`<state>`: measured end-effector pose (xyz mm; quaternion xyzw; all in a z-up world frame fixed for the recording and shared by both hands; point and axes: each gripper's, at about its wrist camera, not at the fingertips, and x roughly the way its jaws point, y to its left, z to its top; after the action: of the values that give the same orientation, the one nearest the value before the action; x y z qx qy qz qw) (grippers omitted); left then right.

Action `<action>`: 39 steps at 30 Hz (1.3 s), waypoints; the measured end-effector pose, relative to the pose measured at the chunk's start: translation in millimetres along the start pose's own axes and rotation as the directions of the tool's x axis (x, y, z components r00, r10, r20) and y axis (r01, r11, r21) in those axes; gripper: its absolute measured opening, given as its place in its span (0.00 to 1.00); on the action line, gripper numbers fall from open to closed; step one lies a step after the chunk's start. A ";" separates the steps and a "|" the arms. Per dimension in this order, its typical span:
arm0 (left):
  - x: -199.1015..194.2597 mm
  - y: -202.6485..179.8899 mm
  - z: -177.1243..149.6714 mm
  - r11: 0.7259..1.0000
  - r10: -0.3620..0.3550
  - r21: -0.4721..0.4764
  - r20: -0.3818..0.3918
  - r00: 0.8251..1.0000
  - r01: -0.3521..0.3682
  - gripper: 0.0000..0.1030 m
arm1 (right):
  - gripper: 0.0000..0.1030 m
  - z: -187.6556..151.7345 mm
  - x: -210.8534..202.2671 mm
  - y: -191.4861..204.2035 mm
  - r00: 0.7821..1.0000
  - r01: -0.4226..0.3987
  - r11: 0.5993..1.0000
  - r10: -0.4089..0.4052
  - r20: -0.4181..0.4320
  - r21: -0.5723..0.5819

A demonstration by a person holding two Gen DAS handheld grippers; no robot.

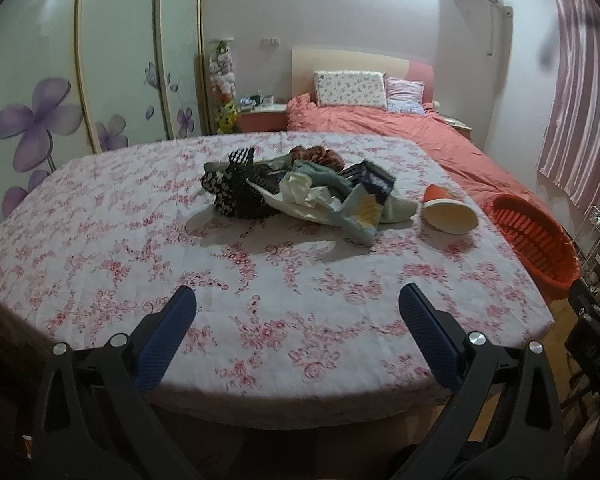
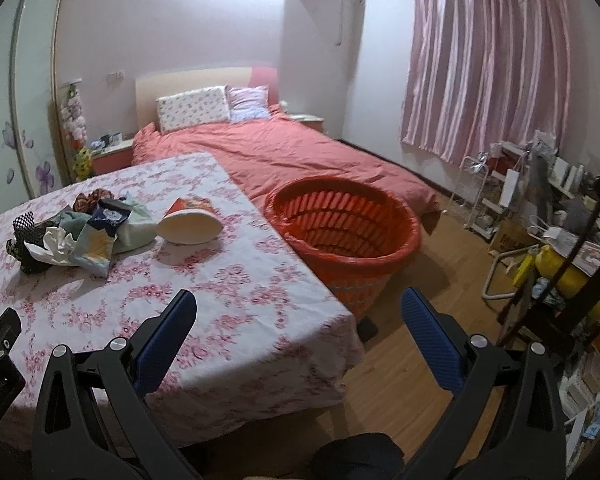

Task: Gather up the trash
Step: 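Grasp the red-and-white paper cup with the right gripper while the left grasps the blue snack bag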

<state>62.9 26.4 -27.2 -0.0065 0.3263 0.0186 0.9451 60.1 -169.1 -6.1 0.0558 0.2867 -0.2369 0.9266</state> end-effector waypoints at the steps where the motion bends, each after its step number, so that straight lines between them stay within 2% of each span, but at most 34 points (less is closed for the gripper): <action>1: 6.4 4.6 1.8 1.000 0.003 -0.009 -0.013 1.000 -0.003 0.96 | 0.98 1.0 5.0 2.2 1.000 -0.012 1.000 0.012 -0.011 -0.004; 6: 32.8 27.2 11.4 0.999 0.008 -0.048 -0.052 0.999 -0.011 0.96 | 0.98 8.4 29.8 15.9 0.996 -0.061 0.998 0.060 -0.073 -0.023; 8: 43.7 35.1 16.3 0.998 0.031 -0.056 -0.052 0.998 -0.034 0.96 | 0.96 12.1 39.8 19.5 0.991 -0.093 0.995 0.091 -0.096 -0.020; 10: 52.9 42.3 21.4 0.997 0.050 -0.063 -0.046 0.998 -0.053 0.96 | 0.92 17.3 52.1 23.6 0.984 -0.132 0.991 0.129 -0.123 -0.009; 14: 70.3 46.8 33.6 0.997 0.041 -0.058 -0.048 0.998 -0.044 0.95 | 0.83 28.0 80.6 27.4 0.969 -0.174 0.984 0.176 -0.176 0.027; 16: 77.8 43.8 39.3 0.999 0.032 -0.041 -0.052 0.998 -0.035 0.93 | 0.80 33.1 92.2 30.0 0.965 -0.182 0.983 0.186 -0.186 0.038; 20: 90.7 37.1 46.0 0.999 0.008 -0.032 -0.064 0.998 -0.010 0.93 | 0.79 48.8 111.3 38.9 0.958 -0.211 0.976 0.216 -0.187 0.045; 24: 99.3 29.3 48.2 0.999 -0.020 -0.030 -0.077 0.997 0.018 0.92 | 0.77 57.7 121.5 53.9 0.966 -0.201 0.979 0.196 -0.170 -0.016; 28: 104.7 25.0 50.2 0.998 -0.060 -0.025 -0.069 0.996 0.058 0.84 | 0.62 54.9 140.5 57.9 0.956 -0.202 0.979 0.188 -0.224 -0.038; 33: 112.9 15.3 57.3 0.994 -0.112 -0.016 -0.076 0.991 0.111 0.77 | 0.52 58.0 162.4 61.2 0.943 -0.215 0.976 0.203 -0.264 -0.019; 35: 114.7 10.2 61.1 0.992 -0.126 -0.010 -0.077 0.989 0.126 0.75 | 0.43 61.1 166.6 65.9 0.939 -0.227 0.974 0.212 -0.272 -0.023; 37: 116.5 4.4 65.5 0.989 -0.151 -0.007 -0.078 0.985 0.151 0.72 | 0.24 62.4 171.6 70.2 0.929 -0.251 0.968 0.235 -0.287 -0.019; 39: 118.4 0.6 69.3 0.984 -0.176 -0.009 -0.076 0.982 0.176 0.69 | 0.13 62.5 174.1 71.7 0.923 -0.266 0.964 0.250 -0.294 -0.016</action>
<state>198.7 32.4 -45.8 -0.0370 0.3602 -0.0647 0.9299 251.3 -191.7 -53.7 0.1013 0.4156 -0.0942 0.8990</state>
